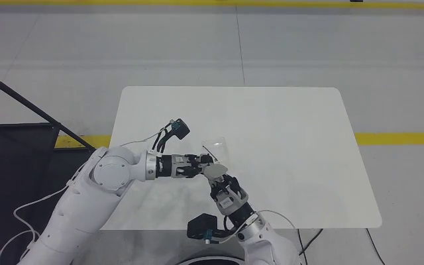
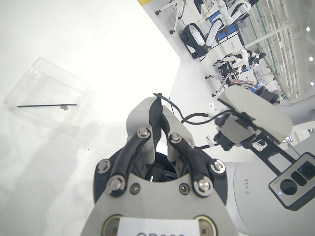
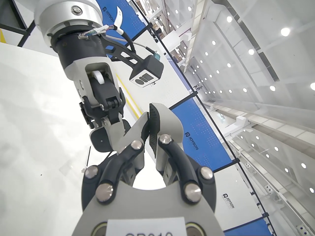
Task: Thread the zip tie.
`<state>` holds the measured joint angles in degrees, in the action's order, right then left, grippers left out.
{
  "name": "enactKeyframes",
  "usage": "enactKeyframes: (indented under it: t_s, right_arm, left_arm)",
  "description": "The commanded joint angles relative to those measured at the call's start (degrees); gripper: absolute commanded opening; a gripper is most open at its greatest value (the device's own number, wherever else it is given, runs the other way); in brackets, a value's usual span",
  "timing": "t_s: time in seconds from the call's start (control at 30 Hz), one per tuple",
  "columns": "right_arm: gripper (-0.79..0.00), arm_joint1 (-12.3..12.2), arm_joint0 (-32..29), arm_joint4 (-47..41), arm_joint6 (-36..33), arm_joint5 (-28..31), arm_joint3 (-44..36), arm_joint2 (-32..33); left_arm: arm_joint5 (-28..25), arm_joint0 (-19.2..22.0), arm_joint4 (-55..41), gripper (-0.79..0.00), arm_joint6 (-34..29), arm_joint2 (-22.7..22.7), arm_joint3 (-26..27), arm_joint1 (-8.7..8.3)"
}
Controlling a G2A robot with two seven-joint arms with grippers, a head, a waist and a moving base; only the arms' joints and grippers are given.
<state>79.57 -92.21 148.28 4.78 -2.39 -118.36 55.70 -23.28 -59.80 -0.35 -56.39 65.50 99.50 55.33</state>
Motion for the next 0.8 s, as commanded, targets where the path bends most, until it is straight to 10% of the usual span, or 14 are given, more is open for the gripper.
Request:
enactKeyframes:
  t_s: [0.0, 0.77]
  right_arm:
    - [-0.785, 0.17, 0.71, 0.38, -1.34, -0.65, 0.63, -0.66]
    - [-0.785, 0.8, 2.66, 1.11, -5.35, -3.71, 2.11, -3.11]
  left_arm:
    - [0.0, 0.0, 0.0, -0.785, 0.0, 0.0, 0.0, 0.0]
    - [0.0, 0.0, 0.0, -0.785, 0.0, 0.0, 0.0, 0.0]
